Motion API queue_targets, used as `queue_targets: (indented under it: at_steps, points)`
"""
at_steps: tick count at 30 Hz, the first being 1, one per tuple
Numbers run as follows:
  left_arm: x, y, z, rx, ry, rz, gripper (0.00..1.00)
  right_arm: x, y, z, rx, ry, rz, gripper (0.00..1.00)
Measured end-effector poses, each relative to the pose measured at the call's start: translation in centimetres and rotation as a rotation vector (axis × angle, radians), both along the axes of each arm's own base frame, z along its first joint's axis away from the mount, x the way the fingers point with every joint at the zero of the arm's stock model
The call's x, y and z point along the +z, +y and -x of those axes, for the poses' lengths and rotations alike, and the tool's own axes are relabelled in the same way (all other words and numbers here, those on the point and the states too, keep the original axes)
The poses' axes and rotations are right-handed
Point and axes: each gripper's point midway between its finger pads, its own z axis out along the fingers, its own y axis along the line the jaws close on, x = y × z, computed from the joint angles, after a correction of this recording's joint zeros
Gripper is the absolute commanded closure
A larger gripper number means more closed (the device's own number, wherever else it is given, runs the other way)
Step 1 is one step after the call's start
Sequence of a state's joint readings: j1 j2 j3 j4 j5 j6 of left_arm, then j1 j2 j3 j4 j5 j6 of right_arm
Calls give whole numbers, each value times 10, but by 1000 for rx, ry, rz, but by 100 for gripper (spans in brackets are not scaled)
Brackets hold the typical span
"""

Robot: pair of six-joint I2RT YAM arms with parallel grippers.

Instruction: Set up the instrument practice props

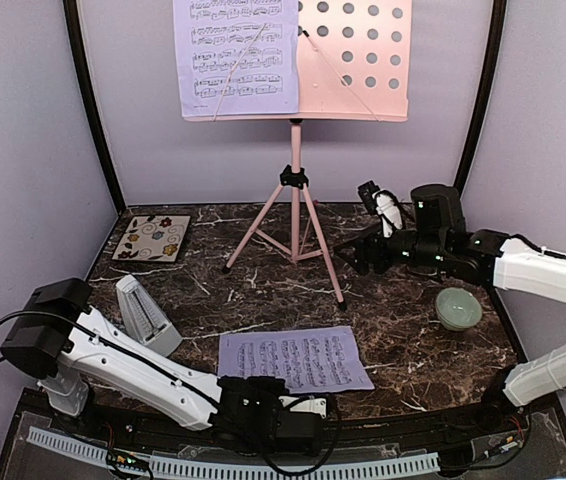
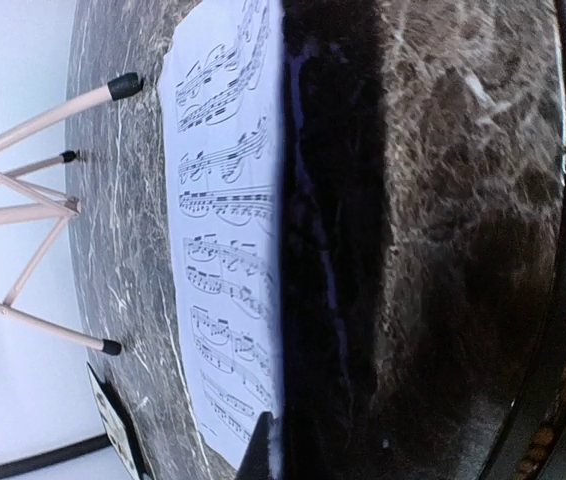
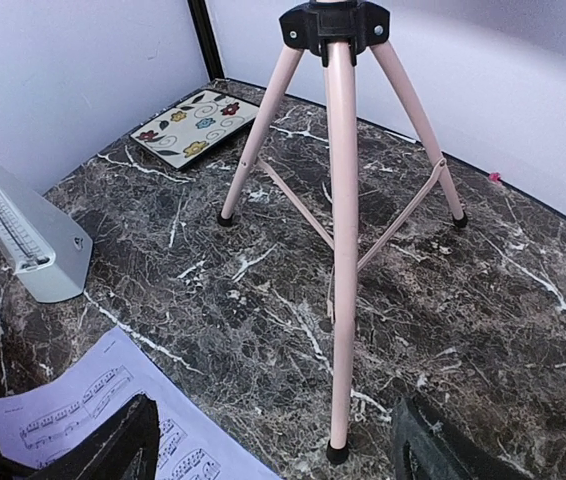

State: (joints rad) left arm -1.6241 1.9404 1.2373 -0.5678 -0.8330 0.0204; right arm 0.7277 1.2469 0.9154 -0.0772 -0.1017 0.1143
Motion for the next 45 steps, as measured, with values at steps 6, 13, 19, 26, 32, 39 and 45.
queue_targets:
  at_steps: [6, 13, 19, 26, 32, 39, 45]
  points:
    - [9, 36, -2, -182, -58, -35, 100, -5, 0, 8, 35, 89, -44, 22]
    - [48, 45, 20, -455, -140, 64, 100, -38, 8, 38, 116, 301, -94, 28]
    - [70, 36, 33, -632, -302, 58, 100, -68, 15, 62, 183, 480, -115, 23]
    - [121, 27, 40, -762, -581, 50, 100, -77, 20, 87, 261, 619, -188, 5]
    - [168, 32, 38, -778, -773, 54, 100, -87, 20, 107, 305, 739, -256, 2]
    - [194, 31, 46, -803, -875, 50, 100, -57, 32, 113, 412, 735, -379, 7]
    - [194, 24, 58, -850, -896, 39, 100, -28, 40, 121, 517, 722, -461, 17]
